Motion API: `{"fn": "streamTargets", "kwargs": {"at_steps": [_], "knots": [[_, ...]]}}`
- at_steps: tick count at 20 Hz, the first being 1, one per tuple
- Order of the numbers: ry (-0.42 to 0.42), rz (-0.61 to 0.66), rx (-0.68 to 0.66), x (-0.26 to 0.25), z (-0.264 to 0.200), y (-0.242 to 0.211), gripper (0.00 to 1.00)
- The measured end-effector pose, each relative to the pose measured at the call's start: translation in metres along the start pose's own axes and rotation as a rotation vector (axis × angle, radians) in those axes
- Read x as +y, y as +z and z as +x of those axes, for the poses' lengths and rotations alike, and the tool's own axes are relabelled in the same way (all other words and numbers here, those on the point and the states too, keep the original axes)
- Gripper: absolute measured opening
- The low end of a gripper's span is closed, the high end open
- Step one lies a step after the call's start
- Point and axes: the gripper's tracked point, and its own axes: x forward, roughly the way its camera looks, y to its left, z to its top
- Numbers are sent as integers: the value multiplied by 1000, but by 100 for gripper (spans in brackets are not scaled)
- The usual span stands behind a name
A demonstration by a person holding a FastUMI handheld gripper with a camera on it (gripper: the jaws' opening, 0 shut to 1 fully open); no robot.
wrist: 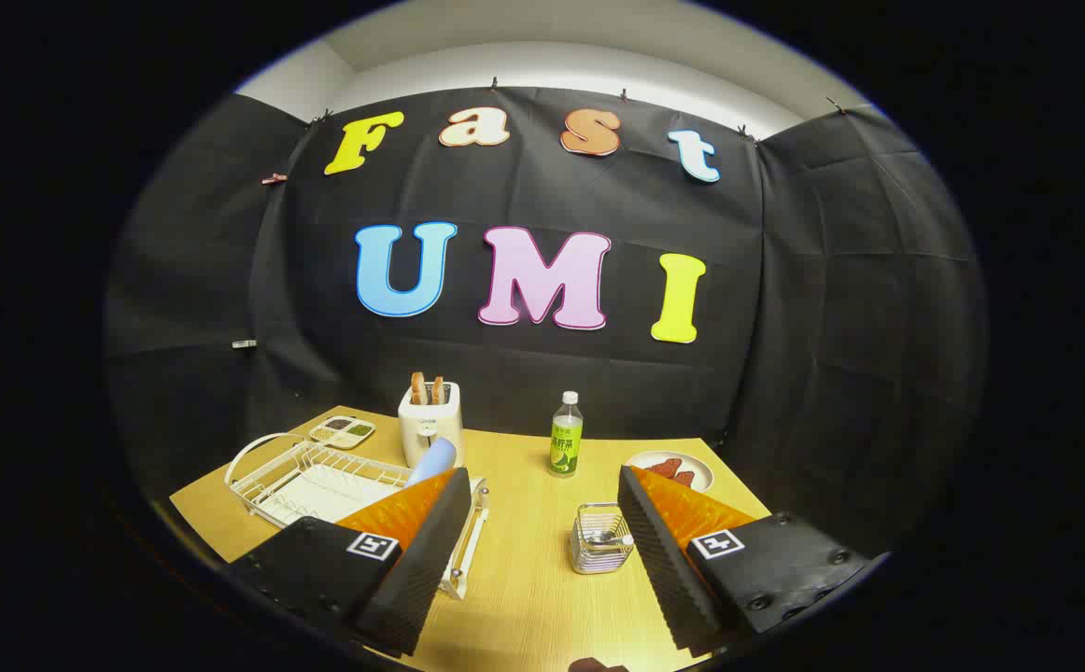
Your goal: Take the plate from the dish rack, then take the spoon from the basket and place it into the plate.
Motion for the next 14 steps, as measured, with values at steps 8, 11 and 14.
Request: {"fn": "streamTargets", "kwargs": {"at_steps": [8,11,14], "knots": [[7,4,10,5,1,-4,97],[12,16,19,8,4,-6,98],[17,17,28,10,5,-8,97]]}}
